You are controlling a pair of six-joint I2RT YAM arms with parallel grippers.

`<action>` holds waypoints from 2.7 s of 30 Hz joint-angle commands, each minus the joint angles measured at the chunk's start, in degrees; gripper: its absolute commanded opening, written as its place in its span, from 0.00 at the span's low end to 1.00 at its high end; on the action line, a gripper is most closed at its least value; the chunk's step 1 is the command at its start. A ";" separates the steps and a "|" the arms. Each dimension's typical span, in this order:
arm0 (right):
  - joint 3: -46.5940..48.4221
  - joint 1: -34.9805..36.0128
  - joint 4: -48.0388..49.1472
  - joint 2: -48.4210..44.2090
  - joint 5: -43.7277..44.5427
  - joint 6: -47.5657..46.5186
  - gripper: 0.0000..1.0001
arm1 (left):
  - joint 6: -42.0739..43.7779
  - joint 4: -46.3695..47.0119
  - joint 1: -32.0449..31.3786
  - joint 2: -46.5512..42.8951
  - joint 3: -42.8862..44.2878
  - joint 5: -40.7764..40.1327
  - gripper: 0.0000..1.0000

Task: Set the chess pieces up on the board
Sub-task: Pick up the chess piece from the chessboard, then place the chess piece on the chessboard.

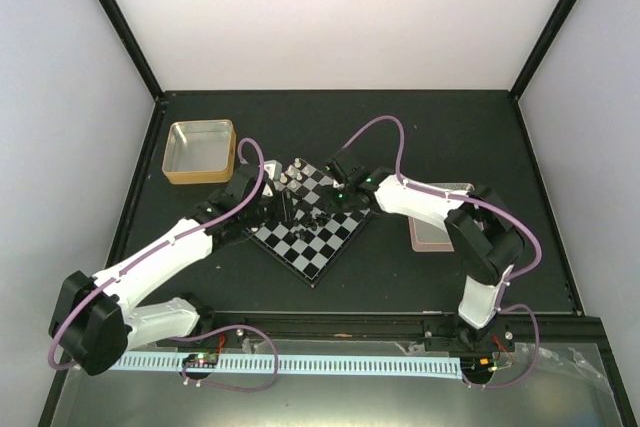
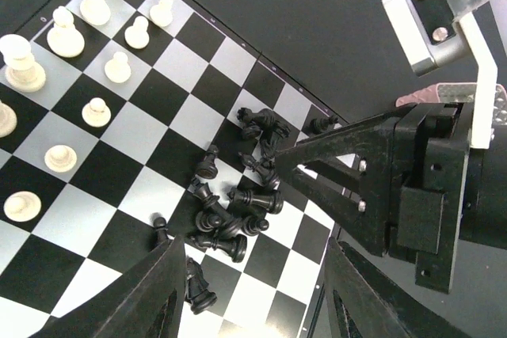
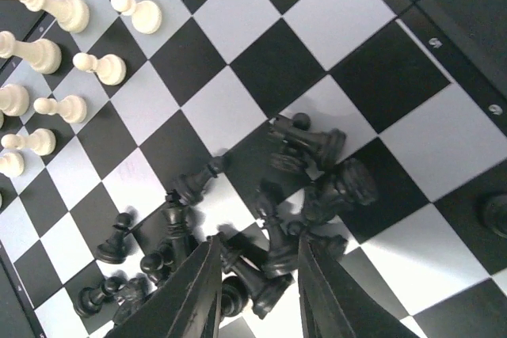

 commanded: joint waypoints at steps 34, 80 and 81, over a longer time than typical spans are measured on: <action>5.30 3.13 -3.96 7.80 5.60 -3.84 0.22 | 1.07 2.19 1.09 -1.06 -1.68 0.58 0.52; -28.44 3.10 39.74 -35.26 -31.50 -30.95 0.15 | -6.46 5.36 6.01 -7.49 2.69 46.54 0.12; -28.42 3.08 39.66 -35.24 -31.39 -30.87 0.15 | -6.24 5.22 6.05 -7.30 2.87 46.64 0.09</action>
